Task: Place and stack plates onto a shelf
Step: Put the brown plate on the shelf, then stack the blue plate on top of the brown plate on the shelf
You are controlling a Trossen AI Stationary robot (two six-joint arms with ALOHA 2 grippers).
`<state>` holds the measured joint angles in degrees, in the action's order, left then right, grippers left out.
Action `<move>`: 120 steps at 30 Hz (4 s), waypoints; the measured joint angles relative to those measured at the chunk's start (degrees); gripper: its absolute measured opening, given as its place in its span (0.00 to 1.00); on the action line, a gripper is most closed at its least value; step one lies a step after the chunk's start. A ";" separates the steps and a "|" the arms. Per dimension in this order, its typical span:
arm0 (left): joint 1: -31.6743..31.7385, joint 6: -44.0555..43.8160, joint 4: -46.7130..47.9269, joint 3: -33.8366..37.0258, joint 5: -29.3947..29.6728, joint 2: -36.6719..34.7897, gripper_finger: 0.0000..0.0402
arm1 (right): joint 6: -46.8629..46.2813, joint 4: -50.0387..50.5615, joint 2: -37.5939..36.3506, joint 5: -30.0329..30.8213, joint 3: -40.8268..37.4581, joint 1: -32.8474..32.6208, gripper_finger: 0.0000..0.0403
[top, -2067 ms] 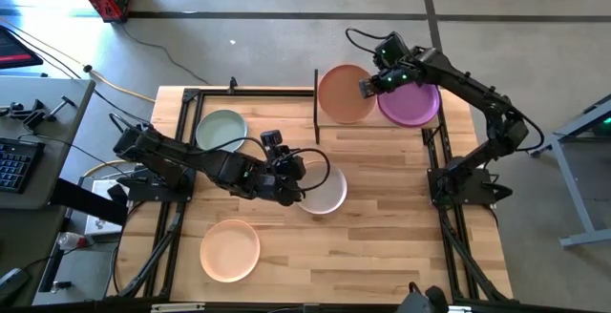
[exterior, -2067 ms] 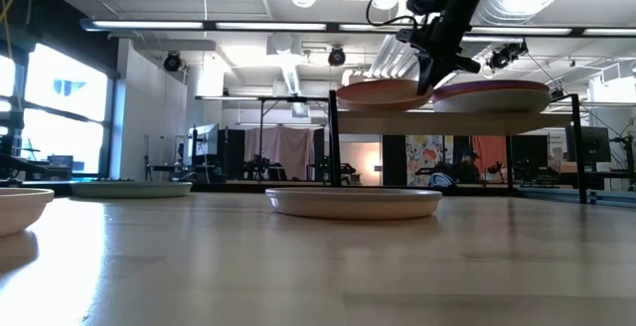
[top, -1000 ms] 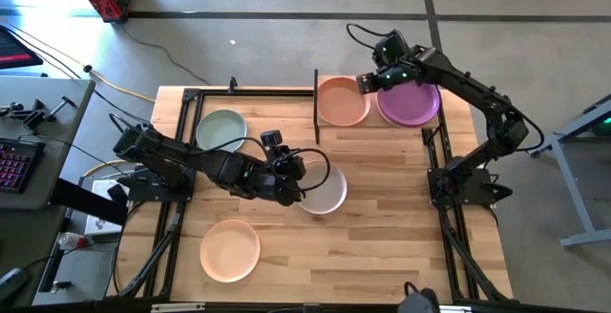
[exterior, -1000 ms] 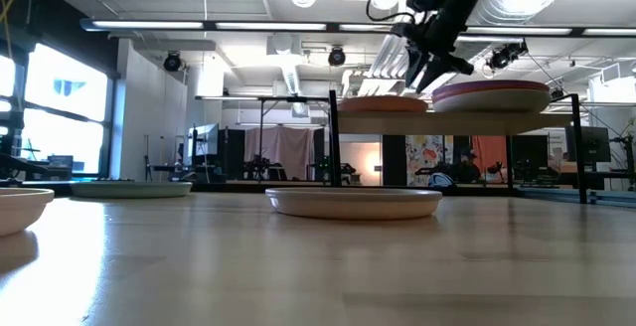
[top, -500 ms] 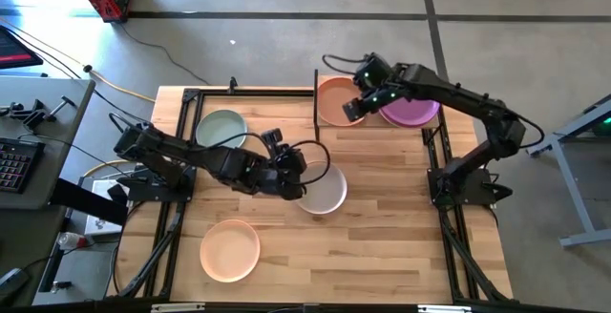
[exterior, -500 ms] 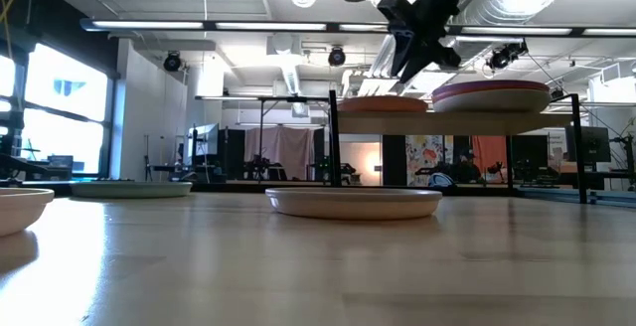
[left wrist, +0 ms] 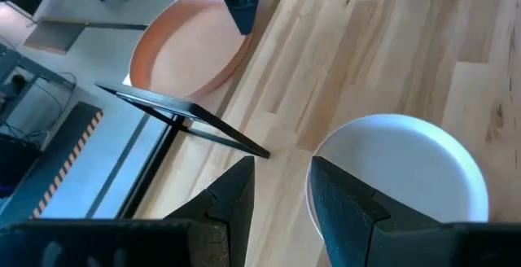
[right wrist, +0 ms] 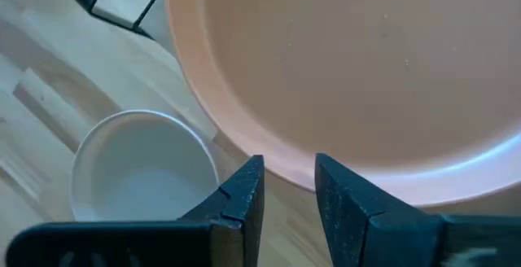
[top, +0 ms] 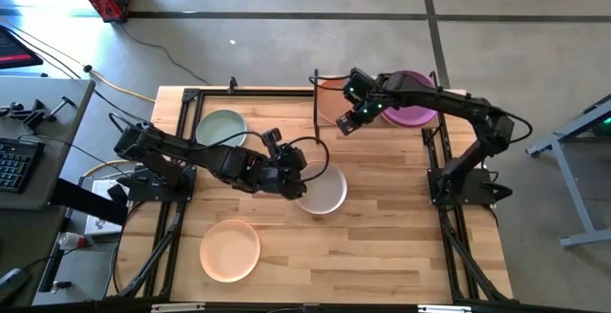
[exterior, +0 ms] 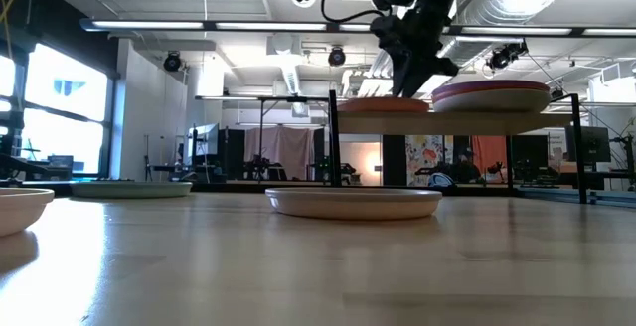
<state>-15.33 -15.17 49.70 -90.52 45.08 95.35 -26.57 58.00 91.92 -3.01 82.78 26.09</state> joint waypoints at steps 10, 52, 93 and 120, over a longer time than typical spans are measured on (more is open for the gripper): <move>-0.04 -1.26 0.75 0.00 0.00 0.00 0.28 | -0.37 0.40 -0.11 3.13 0.04 2.21 0.22; 20.03 -32.71 19.99 29.21 -26.05 0.04 0.27 | 7.82 15.09 -1.60 -0.61 30.82 -13.05 0.22; 39.82 -12.64 4.22 42.44 -29.84 -0.02 0.26 | 7.15 15.52 -1.57 2.82 30.73 -13.51 0.22; 25.47 -5.23 11.20 40.09 -29.01 0.00 0.01 | 7.50 15.52 -1.55 3.54 30.73 -13.49 0.22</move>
<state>10.13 -20.40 60.89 -50.44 16.07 95.35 -19.07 73.52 90.37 0.53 113.51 12.60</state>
